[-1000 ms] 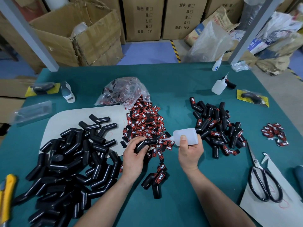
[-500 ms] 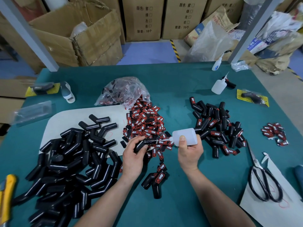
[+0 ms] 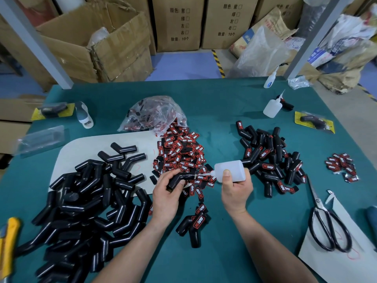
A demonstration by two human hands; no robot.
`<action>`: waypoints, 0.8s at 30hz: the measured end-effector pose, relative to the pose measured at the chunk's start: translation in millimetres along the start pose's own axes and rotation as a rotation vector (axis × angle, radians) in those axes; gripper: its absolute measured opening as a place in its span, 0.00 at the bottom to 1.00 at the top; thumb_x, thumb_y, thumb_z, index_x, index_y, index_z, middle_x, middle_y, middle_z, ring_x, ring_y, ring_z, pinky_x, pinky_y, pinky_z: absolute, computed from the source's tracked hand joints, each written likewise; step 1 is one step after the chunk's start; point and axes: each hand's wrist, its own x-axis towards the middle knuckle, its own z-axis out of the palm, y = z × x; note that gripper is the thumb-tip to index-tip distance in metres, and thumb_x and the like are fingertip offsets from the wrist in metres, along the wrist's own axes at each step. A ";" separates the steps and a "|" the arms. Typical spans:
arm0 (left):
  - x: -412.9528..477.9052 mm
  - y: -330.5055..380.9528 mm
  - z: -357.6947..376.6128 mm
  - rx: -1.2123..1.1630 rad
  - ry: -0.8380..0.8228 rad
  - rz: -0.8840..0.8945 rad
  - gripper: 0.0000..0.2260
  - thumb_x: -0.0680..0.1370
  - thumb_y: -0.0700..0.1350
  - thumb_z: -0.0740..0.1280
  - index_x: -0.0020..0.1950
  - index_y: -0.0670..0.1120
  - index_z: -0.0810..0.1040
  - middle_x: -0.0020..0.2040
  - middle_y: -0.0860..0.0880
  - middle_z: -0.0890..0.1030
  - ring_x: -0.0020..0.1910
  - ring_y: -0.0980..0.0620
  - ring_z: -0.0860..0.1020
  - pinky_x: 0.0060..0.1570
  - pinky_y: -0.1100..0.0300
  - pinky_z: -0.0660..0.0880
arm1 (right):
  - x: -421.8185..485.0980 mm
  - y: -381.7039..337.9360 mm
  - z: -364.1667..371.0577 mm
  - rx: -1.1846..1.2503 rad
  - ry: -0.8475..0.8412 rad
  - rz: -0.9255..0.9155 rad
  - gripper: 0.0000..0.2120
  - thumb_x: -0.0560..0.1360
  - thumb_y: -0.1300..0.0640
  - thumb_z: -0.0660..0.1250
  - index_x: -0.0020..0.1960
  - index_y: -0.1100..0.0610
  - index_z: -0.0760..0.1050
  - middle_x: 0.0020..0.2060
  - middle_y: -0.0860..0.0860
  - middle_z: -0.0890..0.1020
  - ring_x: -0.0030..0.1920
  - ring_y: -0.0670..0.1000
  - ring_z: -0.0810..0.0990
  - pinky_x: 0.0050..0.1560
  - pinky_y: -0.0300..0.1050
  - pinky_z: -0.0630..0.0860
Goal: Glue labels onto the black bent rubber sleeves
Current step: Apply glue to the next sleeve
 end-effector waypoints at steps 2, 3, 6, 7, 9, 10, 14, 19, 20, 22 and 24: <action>0.1 0.0 0.1 0.001 0.002 0.003 0.14 0.78 0.37 0.73 0.62 0.51 0.83 0.58 0.62 0.81 0.62 0.61 0.79 0.64 0.68 0.72 | -0.9 0.0 0.2 -0.006 -0.010 0.005 0.09 0.70 0.44 0.68 0.41 0.46 0.70 0.29 0.43 0.76 0.32 0.37 0.75 0.32 0.36 0.71; 0.2 -0.5 0.1 -0.002 0.004 0.005 0.15 0.78 0.37 0.73 0.62 0.51 0.84 0.58 0.62 0.81 0.61 0.61 0.79 0.64 0.69 0.72 | -0.9 -0.1 0.4 -0.003 -0.008 0.011 0.09 0.70 0.44 0.68 0.41 0.46 0.70 0.29 0.43 0.76 0.32 0.37 0.76 0.32 0.36 0.71; 0.3 -1.4 0.4 -0.012 0.000 0.006 0.15 0.78 0.38 0.74 0.61 0.55 0.83 0.58 0.62 0.81 0.61 0.62 0.79 0.62 0.71 0.72 | 0.1 0.4 0.7 -0.003 0.002 0.011 0.08 0.70 0.44 0.68 0.42 0.44 0.70 0.34 0.39 0.80 0.33 0.37 0.76 0.33 0.33 0.72; 0.4 -1.7 0.8 -0.015 0.001 0.009 0.16 0.78 0.38 0.74 0.60 0.57 0.83 0.58 0.62 0.81 0.61 0.62 0.79 0.61 0.72 0.72 | -0.2 0.8 0.5 -0.005 0.003 0.009 0.08 0.70 0.44 0.68 0.42 0.45 0.70 0.34 0.38 0.80 0.33 0.37 0.76 0.33 0.34 0.72; 0.5 -2.9 1.3 -0.026 0.009 0.015 0.16 0.78 0.37 0.74 0.59 0.57 0.83 0.58 0.62 0.81 0.60 0.61 0.79 0.61 0.72 0.72 | -1.6 2.0 0.3 -0.007 -0.002 0.026 0.09 0.69 0.44 0.68 0.41 0.46 0.70 0.30 0.42 0.78 0.32 0.40 0.74 0.34 0.44 0.74; 0.8 -3.7 1.4 -0.031 0.012 0.016 0.16 0.78 0.37 0.74 0.59 0.57 0.83 0.57 0.61 0.81 0.60 0.60 0.80 0.61 0.71 0.72 | -2.3 2.5 0.4 -0.013 -0.006 0.036 0.10 0.69 0.44 0.68 0.40 0.46 0.70 0.29 0.43 0.77 0.32 0.43 0.74 0.34 0.47 0.73; 1.0 -3.8 1.0 -0.027 0.013 0.022 0.17 0.78 0.37 0.74 0.59 0.58 0.83 0.58 0.61 0.81 0.61 0.60 0.79 0.62 0.71 0.72 | -0.5 0.5 0.1 -0.017 0.005 0.033 0.09 0.69 0.44 0.68 0.40 0.46 0.70 0.29 0.43 0.77 0.32 0.40 0.75 0.33 0.44 0.73; 0.3 -0.3 1.2 -0.015 0.013 0.025 0.18 0.78 0.37 0.73 0.58 0.60 0.82 0.57 0.63 0.81 0.61 0.62 0.79 0.61 0.73 0.71 | 1.2 -1.4 -0.5 0.005 0.003 0.022 0.08 0.69 0.44 0.68 0.41 0.45 0.70 0.31 0.40 0.78 0.33 0.37 0.76 0.33 0.33 0.72; 0.3 0.2 1.0 -0.016 0.013 0.023 0.18 0.78 0.37 0.73 0.58 0.60 0.82 0.57 0.63 0.81 0.61 0.63 0.78 0.61 0.73 0.70 | 0.2 -1.3 -0.5 0.005 -0.002 0.018 0.08 0.69 0.44 0.68 0.41 0.45 0.70 0.30 0.41 0.77 0.33 0.37 0.75 0.33 0.34 0.72; -0.2 0.9 0.5 -0.021 0.014 0.028 0.18 0.78 0.37 0.73 0.58 0.61 0.81 0.57 0.64 0.80 0.61 0.63 0.78 0.61 0.74 0.70 | -0.9 -2.4 -0.3 0.002 -0.001 0.005 0.08 0.69 0.44 0.68 0.41 0.45 0.70 0.31 0.41 0.76 0.33 0.37 0.75 0.32 0.33 0.71; 0.0 0.8 0.6 -0.030 0.010 0.022 0.17 0.78 0.37 0.73 0.58 0.60 0.82 0.57 0.63 0.81 0.61 0.62 0.79 0.62 0.71 0.71 | 0.3 -3.6 0.2 0.013 0.011 0.000 0.08 0.70 0.45 0.68 0.41 0.44 0.70 0.32 0.40 0.76 0.33 0.36 0.76 0.33 0.30 0.71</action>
